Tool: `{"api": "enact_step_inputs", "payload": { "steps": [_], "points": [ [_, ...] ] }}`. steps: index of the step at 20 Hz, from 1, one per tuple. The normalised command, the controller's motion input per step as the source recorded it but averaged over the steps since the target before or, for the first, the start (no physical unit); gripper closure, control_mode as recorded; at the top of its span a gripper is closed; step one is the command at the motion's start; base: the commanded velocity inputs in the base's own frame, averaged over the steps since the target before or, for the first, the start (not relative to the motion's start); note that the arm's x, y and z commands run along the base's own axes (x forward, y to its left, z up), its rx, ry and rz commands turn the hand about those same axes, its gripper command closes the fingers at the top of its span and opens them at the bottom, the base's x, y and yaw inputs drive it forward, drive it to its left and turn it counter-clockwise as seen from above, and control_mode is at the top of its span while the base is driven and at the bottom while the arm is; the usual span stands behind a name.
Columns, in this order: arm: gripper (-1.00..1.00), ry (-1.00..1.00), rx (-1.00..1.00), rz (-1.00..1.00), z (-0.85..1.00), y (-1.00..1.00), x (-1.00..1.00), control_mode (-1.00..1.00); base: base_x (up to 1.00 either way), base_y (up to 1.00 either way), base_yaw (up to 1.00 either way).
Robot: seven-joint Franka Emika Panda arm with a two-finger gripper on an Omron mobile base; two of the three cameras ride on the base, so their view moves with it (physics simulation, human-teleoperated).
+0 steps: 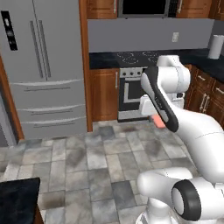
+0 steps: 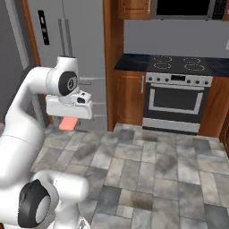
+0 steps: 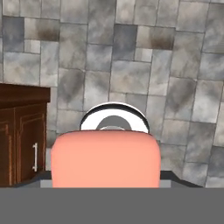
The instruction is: Pick up the bar soap and bar soap from the sink, and place them back in the cabinet, and close the cabinet doors.
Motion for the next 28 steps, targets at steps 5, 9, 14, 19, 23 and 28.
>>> {"api": "enact_step_inputs", "payload": {
  "steps": [5,9,14,19,23,28],
  "points": [
    [1.0,0.0,0.0,0.0,0.0,0.0,0.0,1.0,0.4,0.0,-0.4],
    [1.0,0.0,0.0,0.0,0.0,0.0,0.0,1.0,0.44,0.0,-0.38],
    [1.0,0.0,0.0,0.0,0.0,0.0,0.0,1.0,0.52,-0.03,-0.34],
    [1.0,0.0,0.0,0.0,0.0,0.0,0.0,1.0,0.79,-0.1,-0.26],
    [1.0,0.0,0.0,0.0,0.0,0.0,0.0,1.0,0.8,-0.1,-0.28],
    [1.0,0.0,0.0,0.0,0.0,0.0,0.0,1.0,0.58,-0.1,-0.39]
  ]
}}
